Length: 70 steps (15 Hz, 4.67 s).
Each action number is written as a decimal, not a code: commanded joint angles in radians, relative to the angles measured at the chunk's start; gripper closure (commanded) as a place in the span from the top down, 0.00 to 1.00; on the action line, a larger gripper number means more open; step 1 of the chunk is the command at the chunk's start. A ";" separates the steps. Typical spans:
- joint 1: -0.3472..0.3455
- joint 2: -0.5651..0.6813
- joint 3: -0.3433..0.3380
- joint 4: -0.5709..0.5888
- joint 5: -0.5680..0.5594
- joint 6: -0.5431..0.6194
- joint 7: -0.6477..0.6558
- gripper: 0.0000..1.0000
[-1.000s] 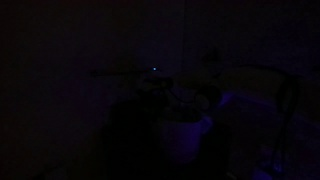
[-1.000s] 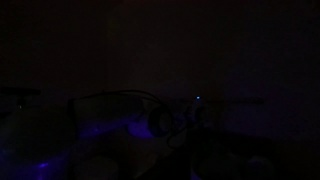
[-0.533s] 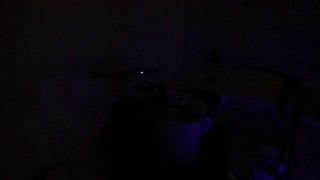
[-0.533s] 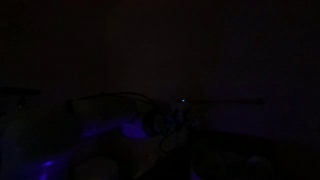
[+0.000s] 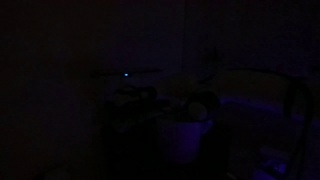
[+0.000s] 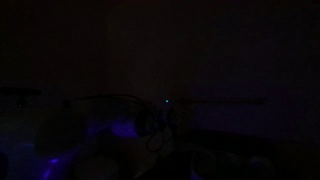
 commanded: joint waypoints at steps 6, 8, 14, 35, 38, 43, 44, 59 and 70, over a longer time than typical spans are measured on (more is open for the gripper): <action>0.114 0.003 0.086 -0.005 0.014 0.154 -0.071 0.10; 0.147 0.003 0.075 -0.004 0.006 0.171 -0.026 0.09; 0.174 0.004 0.041 0.002 0.005 0.188 0.202 0.09; -0.084 0.005 0.002 0.001 0.049 0.299 0.924 0.16; -0.106 0.005 -0.013 0.001 0.040 0.303 0.989 0.43; -0.125 0.005 0.008 -0.001 0.038 0.306 0.915 0.76; -0.124 0.005 0.008 -0.001 0.036 0.298 0.903 0.83; -0.026 0.007 0.020 -0.022 -0.017 0.224 0.669 1.00; 0.187 0.019 -0.020 -0.137 -0.129 0.273 0.400 1.00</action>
